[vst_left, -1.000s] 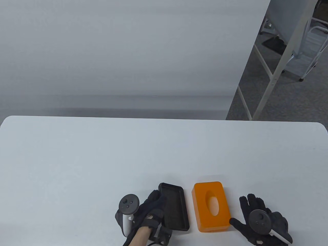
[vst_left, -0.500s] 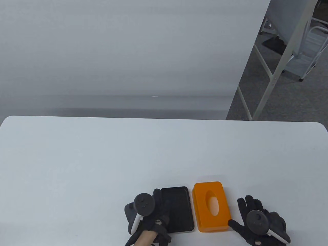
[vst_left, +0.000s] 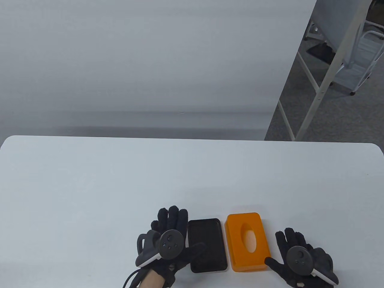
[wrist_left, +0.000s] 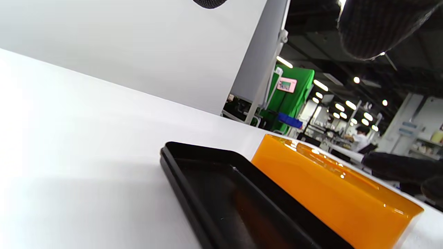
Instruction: Separate tissue box from tissue box base
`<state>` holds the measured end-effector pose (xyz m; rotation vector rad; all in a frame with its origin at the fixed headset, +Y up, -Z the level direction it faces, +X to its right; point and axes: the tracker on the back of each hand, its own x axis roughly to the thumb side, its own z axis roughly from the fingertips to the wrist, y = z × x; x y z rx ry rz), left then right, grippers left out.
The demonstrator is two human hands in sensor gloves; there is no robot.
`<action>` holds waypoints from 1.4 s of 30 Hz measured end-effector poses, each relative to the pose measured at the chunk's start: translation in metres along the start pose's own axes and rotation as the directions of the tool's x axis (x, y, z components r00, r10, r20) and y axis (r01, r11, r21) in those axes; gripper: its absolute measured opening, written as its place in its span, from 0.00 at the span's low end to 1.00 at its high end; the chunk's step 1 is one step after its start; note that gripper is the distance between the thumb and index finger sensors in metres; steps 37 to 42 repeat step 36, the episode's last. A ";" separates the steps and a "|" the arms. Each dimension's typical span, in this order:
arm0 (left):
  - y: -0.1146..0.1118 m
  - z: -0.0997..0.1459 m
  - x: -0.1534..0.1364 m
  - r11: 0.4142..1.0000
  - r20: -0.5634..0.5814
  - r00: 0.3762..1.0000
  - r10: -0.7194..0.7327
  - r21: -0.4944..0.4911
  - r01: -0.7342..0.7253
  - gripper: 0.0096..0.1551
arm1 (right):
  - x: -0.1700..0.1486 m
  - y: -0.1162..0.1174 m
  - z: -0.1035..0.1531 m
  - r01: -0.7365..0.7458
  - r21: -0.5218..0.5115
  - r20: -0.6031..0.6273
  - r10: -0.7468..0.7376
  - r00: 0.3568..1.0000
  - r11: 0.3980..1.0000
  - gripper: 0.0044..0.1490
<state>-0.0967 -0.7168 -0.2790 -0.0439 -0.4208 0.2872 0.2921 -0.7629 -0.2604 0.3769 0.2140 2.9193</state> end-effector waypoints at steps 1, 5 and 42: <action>-0.001 0.001 -0.003 0.999 -0.018 0.999 -0.041 -0.021 0.041 0.68 | 0.000 0.000 0.000 0.001 -0.001 0.000 -0.001 1.000 1.000 0.61; -0.019 0.007 -0.022 0.995 -0.079 0.994 -0.079 -0.067 0.073 0.68 | 0.003 0.002 -0.001 -0.015 0.011 0.003 0.015 1.000 1.000 0.61; -0.021 0.010 -0.016 0.994 -0.050 0.997 -0.067 -0.086 0.063 0.66 | 0.012 0.010 0.000 -0.043 -0.002 0.001 0.043 0.999 0.999 0.60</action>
